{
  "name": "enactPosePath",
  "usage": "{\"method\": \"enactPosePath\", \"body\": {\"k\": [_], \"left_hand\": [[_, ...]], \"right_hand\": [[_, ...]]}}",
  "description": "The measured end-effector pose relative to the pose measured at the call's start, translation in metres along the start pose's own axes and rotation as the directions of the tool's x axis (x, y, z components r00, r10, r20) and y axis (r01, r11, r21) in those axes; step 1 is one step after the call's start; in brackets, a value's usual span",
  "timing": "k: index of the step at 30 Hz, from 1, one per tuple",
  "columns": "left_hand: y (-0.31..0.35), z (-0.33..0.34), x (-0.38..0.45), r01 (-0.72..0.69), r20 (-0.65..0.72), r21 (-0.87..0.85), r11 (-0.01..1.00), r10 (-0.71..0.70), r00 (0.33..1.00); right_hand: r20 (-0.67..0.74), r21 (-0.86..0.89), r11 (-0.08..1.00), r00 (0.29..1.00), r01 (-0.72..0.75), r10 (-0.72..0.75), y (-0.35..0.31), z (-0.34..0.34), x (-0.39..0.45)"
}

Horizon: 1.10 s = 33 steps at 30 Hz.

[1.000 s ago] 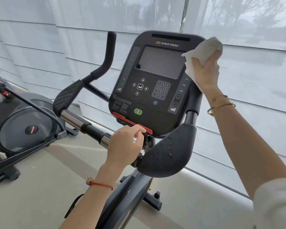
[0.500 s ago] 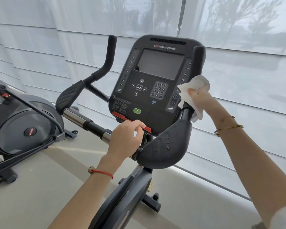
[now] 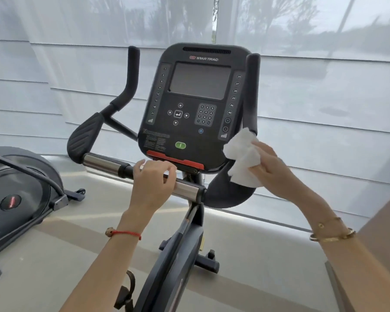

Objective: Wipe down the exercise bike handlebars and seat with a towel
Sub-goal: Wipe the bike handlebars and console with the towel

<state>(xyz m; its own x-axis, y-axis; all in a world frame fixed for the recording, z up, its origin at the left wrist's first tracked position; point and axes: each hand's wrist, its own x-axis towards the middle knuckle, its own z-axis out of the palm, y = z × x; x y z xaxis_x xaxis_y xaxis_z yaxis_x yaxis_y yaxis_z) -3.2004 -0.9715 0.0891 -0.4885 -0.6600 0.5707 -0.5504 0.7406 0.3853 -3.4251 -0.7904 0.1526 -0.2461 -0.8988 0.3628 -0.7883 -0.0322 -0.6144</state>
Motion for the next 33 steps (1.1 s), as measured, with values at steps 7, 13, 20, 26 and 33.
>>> {"method": "enactPosePath", "body": {"k": [7,13,20,26,33], "left_hand": [[-0.008,0.002,-0.008,0.0,0.035,-0.014,1.0,0.001,0.999],[-0.009,0.004,-0.008,-0.008,0.032,-0.035,0.999,0.009,0.999],[-0.01,0.005,-0.009,-0.018,0.028,-0.046,0.999,0.019,0.999],[-0.012,0.006,-0.009,-0.025,0.022,-0.044,0.999,0.026,0.999],[-0.012,0.008,-0.009,-0.022,0.021,-0.04,0.999,0.023,1.0]], "right_hand": [[-0.022,-0.379,0.889,0.958,0.258,-0.287,-0.029,0.066,-0.05],[-0.2,-0.432,0.896,0.98,-0.1,0.012,-0.027,0.048,-0.003],[-0.145,-0.571,0.82,0.978,0.041,-0.15,-0.051,0.083,-0.024],[-0.163,-0.558,0.83,0.98,0.005,-0.116,-0.033,0.076,-0.037],[-0.256,-0.423,0.874,0.957,-0.238,0.136,-0.011,0.034,0.031]]}}
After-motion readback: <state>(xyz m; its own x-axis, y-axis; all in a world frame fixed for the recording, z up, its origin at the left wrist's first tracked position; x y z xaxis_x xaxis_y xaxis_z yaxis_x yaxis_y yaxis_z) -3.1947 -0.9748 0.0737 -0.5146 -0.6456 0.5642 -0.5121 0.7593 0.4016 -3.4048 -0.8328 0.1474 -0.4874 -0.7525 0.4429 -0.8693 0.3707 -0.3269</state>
